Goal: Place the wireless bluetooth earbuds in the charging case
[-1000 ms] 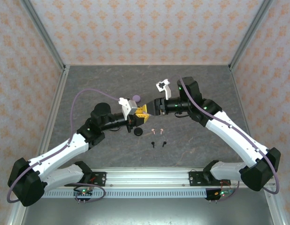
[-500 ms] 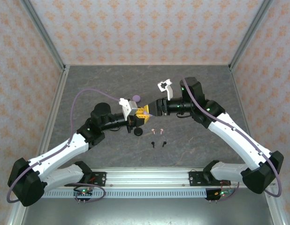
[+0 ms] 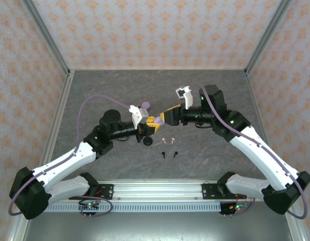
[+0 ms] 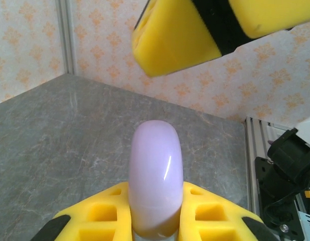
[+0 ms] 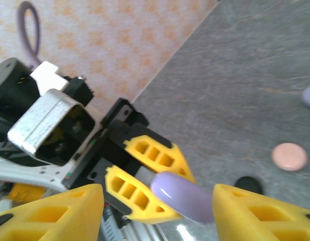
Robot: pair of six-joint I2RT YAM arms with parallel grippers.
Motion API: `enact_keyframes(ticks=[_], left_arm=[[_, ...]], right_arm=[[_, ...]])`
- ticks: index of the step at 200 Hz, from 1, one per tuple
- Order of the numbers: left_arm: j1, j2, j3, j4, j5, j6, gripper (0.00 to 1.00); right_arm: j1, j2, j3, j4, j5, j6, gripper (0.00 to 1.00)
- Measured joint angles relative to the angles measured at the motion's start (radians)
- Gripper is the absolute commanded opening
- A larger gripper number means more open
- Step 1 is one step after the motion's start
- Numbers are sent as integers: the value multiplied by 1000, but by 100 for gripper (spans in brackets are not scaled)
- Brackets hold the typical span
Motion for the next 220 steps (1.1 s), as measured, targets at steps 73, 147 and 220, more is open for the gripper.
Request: enact_keyframes(ticks=[73,147,220], left_arm=[[39,272,91,-16,-77,-131,0],[136,766,548,-274,-140,-286,0],[141,1101,875,-552,-177,-299,7]], right_arm=[[2,-275,-87,-20,444,-49,76],[2,-333,-158,-25,551,-9,99],[2,-348,-161,-45,583,39,99]])
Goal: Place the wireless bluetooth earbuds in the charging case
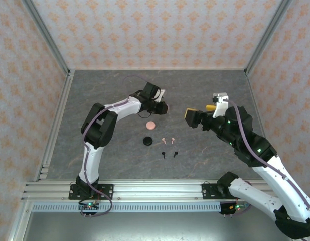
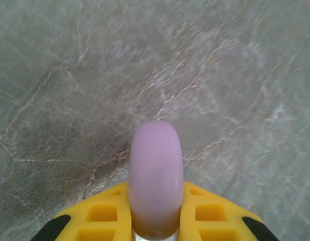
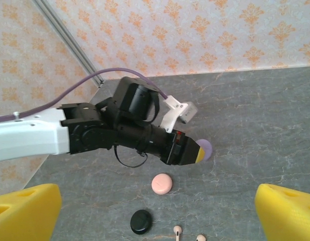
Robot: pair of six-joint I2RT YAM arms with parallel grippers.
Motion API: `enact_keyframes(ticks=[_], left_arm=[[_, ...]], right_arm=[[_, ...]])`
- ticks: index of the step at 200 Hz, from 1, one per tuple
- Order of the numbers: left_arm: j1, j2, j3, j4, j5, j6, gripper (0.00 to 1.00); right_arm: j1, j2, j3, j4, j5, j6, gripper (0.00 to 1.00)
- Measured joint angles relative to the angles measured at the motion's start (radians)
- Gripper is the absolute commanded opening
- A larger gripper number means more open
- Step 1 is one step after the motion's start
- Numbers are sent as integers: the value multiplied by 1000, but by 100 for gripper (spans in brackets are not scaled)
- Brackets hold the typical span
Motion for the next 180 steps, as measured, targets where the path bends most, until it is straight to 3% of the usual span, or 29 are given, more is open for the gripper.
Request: enact_keyframes(ticks=[50,109,144,180], left_arm=[[2,44,48,-50,0,-2,31],[14,43,46,-70,-19,-4,43],[19,4,26,-91,-59,19,48],[21,-145,-32,-102,-95,45,50]], right_arm=[[0,0,-28,1,-2,35,99],[0,32,-37,-14,20,46,100],[0,112,-32,-61,46,31,90],[0,206,-13,-105,72,15,85]])
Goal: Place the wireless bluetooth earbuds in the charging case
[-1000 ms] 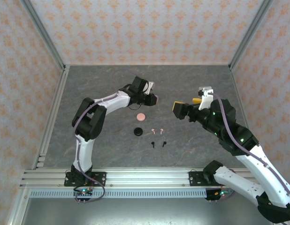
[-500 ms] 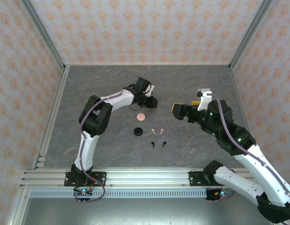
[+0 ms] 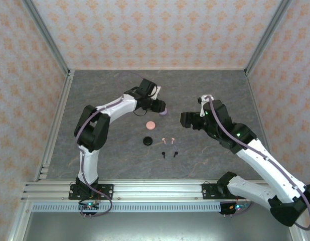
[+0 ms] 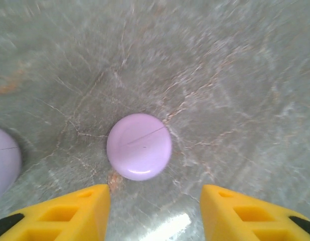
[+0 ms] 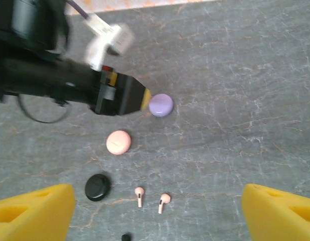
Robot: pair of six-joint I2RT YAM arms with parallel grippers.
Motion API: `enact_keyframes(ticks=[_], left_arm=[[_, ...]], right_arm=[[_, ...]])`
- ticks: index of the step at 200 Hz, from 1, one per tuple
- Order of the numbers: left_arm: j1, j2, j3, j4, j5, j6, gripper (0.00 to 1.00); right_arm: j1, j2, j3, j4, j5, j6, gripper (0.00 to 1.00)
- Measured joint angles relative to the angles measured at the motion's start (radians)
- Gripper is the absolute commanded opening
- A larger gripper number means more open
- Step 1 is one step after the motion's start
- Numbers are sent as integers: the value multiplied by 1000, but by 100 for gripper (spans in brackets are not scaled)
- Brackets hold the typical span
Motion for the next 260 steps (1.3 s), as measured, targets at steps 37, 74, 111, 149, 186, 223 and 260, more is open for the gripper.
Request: enact_keyframes(ticks=[37,74,111,149,186,223,260], left_arm=[[25,-222,-109,10,-34,10,52],[74,-434,-281,36,-63,0,57],[167,-608,-452,64,-60,-47,61],[276,-724,-566,70,-36,-105,64],[354,-819,-652,74,-13,-152,68],[392,-867,-682,72,-10,-169,69],[400,-880,-682,71,0,-169,70]], right_arm=[[0,76,9,-15,3,-16,79],[37,180,13,-11,-27,-42,73],[153,349,34,5,-30,-95,72],[235,597,148,-2,-31,-196,72],[289,811,297,-25,-72,-339,72],[316,987,436,-86,-117,-483,72],[317,1099,533,-155,-141,-588,71]])
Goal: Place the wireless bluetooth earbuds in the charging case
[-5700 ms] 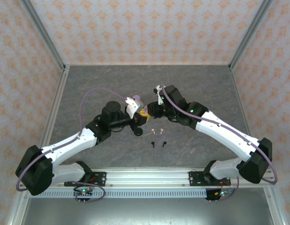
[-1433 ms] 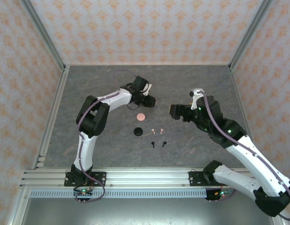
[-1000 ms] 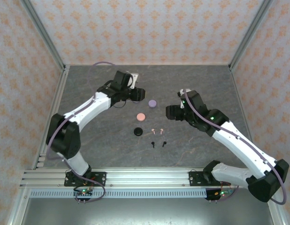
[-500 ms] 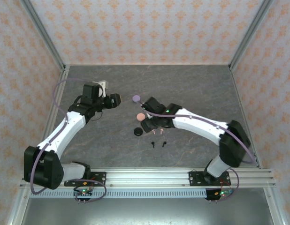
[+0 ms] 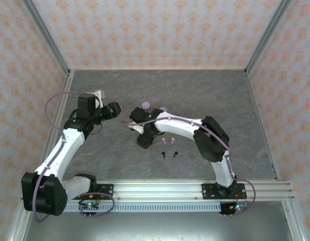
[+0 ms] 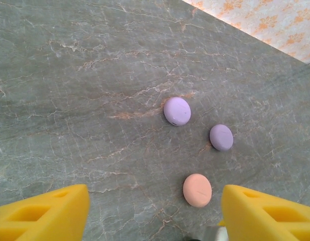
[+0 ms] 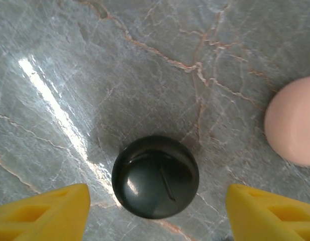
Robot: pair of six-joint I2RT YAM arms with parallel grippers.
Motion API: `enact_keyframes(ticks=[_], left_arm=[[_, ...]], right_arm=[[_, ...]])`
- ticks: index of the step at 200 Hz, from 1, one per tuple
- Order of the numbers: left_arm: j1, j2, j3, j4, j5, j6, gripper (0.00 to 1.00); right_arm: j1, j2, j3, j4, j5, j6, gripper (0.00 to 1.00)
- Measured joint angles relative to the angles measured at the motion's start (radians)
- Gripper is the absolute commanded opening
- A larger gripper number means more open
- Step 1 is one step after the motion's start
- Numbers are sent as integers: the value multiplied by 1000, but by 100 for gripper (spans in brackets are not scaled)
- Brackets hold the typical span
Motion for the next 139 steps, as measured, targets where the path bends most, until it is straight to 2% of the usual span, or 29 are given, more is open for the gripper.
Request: enact_keyframes(ticks=[69,139], left_arm=[[0,-1,0,-3,8,0,70],[0,-8,0,-7,8,0,70]], right_arm=[[0,85,45,-70,-1,-81,66],[0,88,45,-75,17,-95,45]])
